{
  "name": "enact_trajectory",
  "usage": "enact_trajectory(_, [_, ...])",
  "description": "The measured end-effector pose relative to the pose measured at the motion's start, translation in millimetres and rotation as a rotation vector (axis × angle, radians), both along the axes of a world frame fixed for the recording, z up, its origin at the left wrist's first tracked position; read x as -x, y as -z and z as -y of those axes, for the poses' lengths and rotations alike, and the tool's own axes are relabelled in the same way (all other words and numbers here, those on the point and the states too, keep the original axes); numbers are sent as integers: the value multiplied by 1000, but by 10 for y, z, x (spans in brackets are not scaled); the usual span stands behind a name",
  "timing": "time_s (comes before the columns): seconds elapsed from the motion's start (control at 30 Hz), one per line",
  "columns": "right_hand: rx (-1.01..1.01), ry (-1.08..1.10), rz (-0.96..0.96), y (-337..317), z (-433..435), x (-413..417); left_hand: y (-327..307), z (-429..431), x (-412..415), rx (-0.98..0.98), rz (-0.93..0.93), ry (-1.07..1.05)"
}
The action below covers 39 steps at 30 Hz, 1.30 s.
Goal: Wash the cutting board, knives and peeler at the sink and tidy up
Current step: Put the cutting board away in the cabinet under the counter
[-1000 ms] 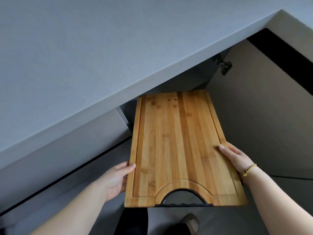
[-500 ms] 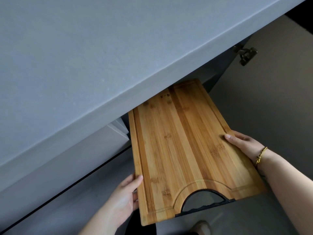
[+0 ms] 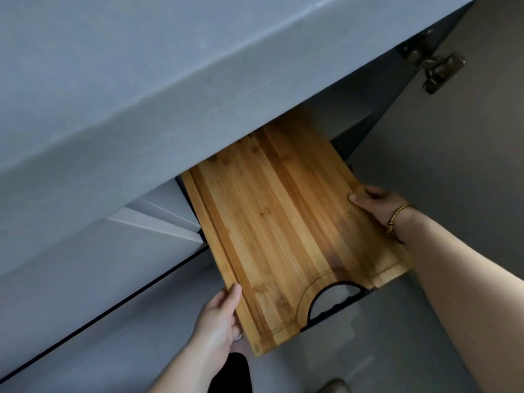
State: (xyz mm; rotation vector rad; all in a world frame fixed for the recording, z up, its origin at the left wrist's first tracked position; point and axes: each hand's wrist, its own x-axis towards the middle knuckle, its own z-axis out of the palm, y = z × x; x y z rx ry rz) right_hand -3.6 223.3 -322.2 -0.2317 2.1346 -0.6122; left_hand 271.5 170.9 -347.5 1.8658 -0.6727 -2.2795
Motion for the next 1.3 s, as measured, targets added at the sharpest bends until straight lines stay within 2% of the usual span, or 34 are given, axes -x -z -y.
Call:
enact_trajectory(0.13, [38, -3, -67, 162, 158, 35, 194, 23, 91, 37, 19, -38])
enact_trajectory(0.33, [27, -167, -183, 238, 457, 170, 276, 101, 209, 35, -36, -72])
enact_trajectory(0.5, [66, -137, -247, 309, 621, 178, 305, 246, 283, 99, -34, -113])
enact_trajectory(0.57, [145, 24, -281, 312, 557, 171, 310, 293, 286, 106, -30, -105])
enact_trajectory(0.7, [394, 661, -278, 228, 20, 27, 298, 368, 261, 120, -21, -80])
enact_trajectory(0.77, [348, 943, -194, 246, -321, -136, 284, 377, 252, 119, -25, -69])
enact_trajectory(0.83, [340, 1156, 157, 310, -526, -384, 272, 376, 261, 120, -31, -56])
enact_trajectory(0.9, [406, 1240, 541, 335, -571, -689, 255, 372, 268, 119, -30, -56])
enact_trajectory(0.97, [499, 1239, 726, 336, -513, -920, 242, 370, 276, 121, -32, -53])
enact_trajectory(1.13, [642, 1105, 782, 409, -437, -1010, 244, 370, 272, 119, -32, -58])
enact_trajectory(1.3, [624, 1088, 756, 451, -457, -1011, 267, 362, 277, 127, -56, -79])
